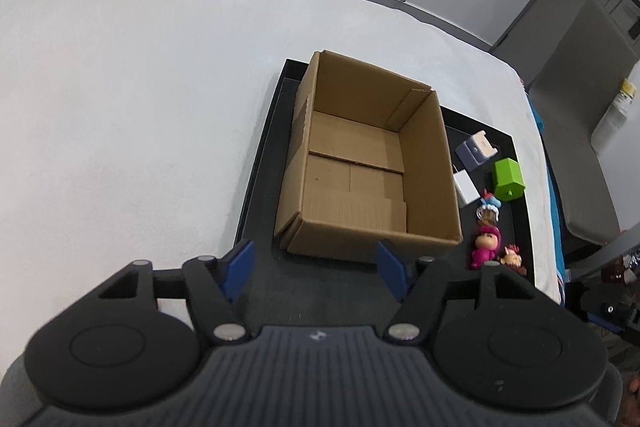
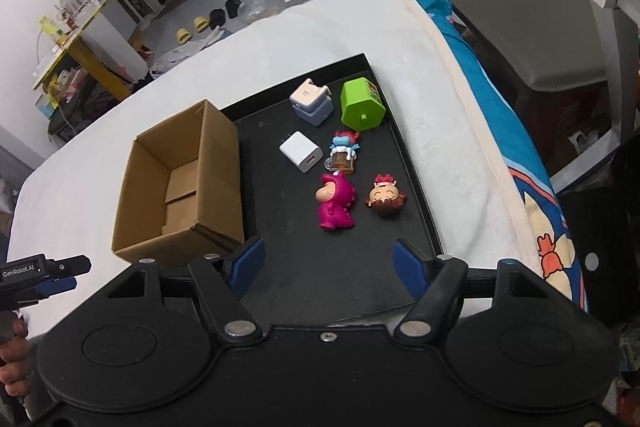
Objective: Organize rigid objects
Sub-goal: 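Move the right tool toward the brown-haired doll figure on the tray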
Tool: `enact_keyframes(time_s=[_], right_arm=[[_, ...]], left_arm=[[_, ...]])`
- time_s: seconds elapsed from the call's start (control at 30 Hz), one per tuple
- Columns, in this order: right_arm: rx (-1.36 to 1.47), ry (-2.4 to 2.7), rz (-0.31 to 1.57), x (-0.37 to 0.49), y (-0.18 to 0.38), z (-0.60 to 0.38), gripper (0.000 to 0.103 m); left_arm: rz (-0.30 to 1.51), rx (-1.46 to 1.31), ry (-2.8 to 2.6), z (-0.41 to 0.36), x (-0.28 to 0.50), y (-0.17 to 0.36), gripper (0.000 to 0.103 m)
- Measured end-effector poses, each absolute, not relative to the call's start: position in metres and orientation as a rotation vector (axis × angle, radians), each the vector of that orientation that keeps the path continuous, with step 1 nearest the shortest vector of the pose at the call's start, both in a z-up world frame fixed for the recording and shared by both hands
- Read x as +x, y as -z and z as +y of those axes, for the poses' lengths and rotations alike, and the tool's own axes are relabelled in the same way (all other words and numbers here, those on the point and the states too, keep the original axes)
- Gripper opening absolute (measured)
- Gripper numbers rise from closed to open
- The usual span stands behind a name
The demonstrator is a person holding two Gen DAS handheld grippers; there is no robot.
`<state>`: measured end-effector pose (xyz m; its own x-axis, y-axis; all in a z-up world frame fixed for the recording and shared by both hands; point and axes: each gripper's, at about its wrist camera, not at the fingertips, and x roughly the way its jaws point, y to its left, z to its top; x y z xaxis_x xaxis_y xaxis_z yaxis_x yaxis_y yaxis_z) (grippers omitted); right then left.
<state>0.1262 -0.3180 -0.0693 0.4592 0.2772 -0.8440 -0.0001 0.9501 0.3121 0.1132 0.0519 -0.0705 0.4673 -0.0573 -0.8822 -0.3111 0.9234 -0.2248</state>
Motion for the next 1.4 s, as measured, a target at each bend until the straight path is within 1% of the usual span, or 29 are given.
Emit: enact_keyframes(time_s=[0.17,0.4,0.7,1.0,1.07,1.13,1.2,1.27,1.33,1.37,1.4], right_arm=[[0.300,-0.146,1.108,0.140,0.083,-0.320,0.065],[0.304,-0.097,1.129,0.158,0.104,-0.322,0.064],[0.345,-0.020,1.185,0.178,0.139,-0.326,0.064],[0.306,-0.015,1.200,0.193,0.164,-0.317,0.064],[0.286,-0.011,1.201,0.196,0.167,-0.314,0.062],[0.280,-0.013,1.205,0.199,0.171,-0.311,0.060],[0.267,-0.007,1.215,0.201,0.175,-0.309,0.059],[0.267,-0.016,1.221,0.204,0.178,-0.306,0.057],[0.253,-0.018,1.221,0.205,0.180,-0.303,0.056],[0.250,-0.017,1.221,0.206,0.181,-0.302,0.056],[0.247,-0.015,1.224,0.207,0.183,-0.301,0.055]], left_arm=[[1.115,-0.405,-0.170,0.055,0.130,0.085,0.059],[1.163,-0.414,-0.190,0.057,0.148,0.110,0.052],[1.172,-0.439,-0.188,0.061,0.167,0.123,0.052],[1.201,-0.372,-0.205,0.056,0.182,0.133,0.052],[1.215,-0.371,-0.213,0.056,0.185,0.138,0.050],[1.228,-0.366,-0.212,0.054,0.187,0.141,0.043],[1.231,-0.349,-0.213,0.052,0.188,0.141,0.038],[1.233,-0.338,-0.228,0.052,0.187,0.139,0.029],[1.243,-0.323,-0.237,0.053,0.184,0.140,0.013],[1.251,-0.313,-0.238,0.053,0.183,0.140,0.009],[1.257,-0.311,-0.230,0.054,0.182,0.141,0.009]])
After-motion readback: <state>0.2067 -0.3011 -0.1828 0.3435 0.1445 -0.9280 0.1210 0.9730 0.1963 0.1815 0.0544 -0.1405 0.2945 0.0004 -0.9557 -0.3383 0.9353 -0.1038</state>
